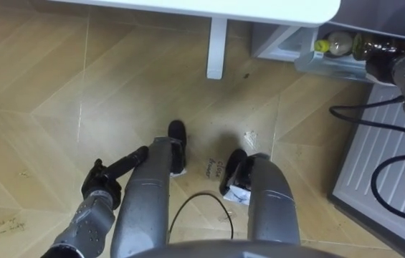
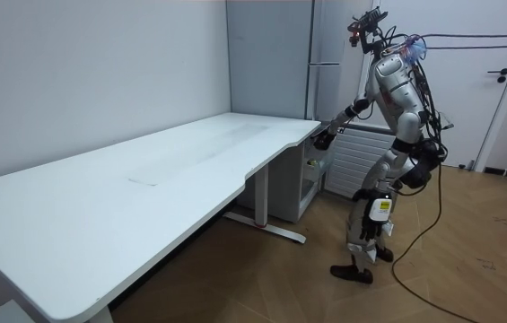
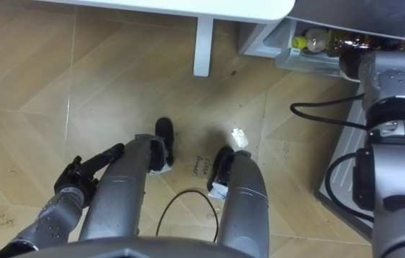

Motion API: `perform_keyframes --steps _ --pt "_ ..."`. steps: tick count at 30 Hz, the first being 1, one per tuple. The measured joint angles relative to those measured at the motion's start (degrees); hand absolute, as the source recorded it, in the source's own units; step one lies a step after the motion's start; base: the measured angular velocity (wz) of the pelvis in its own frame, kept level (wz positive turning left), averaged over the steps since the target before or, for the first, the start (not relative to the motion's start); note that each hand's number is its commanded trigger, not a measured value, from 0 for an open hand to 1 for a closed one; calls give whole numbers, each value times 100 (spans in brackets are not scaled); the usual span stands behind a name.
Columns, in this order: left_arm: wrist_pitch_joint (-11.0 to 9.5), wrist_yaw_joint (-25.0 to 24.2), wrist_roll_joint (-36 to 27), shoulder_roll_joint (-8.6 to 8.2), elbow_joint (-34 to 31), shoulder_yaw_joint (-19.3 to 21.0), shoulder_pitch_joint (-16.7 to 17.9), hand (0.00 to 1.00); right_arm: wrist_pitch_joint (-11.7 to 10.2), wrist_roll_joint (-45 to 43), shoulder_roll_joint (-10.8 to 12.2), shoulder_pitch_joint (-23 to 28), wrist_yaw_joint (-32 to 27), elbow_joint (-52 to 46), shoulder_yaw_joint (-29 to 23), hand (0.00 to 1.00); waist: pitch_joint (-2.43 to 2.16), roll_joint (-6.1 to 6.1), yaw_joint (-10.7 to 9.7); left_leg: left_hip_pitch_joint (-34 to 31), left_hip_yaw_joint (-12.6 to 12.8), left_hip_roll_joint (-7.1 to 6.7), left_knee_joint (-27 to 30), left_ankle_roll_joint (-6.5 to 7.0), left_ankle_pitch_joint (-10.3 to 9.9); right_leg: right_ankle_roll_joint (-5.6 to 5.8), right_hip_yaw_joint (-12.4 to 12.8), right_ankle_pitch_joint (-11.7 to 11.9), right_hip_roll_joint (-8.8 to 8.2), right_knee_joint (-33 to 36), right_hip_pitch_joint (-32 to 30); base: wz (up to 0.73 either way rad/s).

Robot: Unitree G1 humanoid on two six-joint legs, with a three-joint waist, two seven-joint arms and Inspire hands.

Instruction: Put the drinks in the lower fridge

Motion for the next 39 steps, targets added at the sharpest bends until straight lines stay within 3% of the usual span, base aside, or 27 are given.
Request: perform_keyframes --steps 3,4,32,33,39 --pt "0 0 0 6 0 0 0 0 0 0 0 0 0 0 0 0 0 0 1 0 7 12 7 2 -1 -1 0 1 8 -1 2 0" --pt "0 0 0 6 0 -2 -1 0 0 0 1 0 0 0 1 100 0 0 2 0 10 17 6 2 -1 -5 0 3 15 -4 3 0" --pt "16 -200 -10 7 32 -8 -53 0 -1 -8 35 6 73 88 211 100 40 -72 21 24 40 73 -105 -3 1 -23 -19 93 138 -241 63 -1" --pt "17 -203 -13 6 32 -10 -56 0 6 -9 37 7 97 88 248 0 40 -72 15 27 39 75 -108 -3 1 -24 -20 94 141 -242 65 0" --pt "28 -217 -11 -3 33 -12 -60 0 9 -8 39 7 210 100 248 0 40 -72 32 46 39 77 -107 -3 2 -19 -20 98 146 -248 86 0"
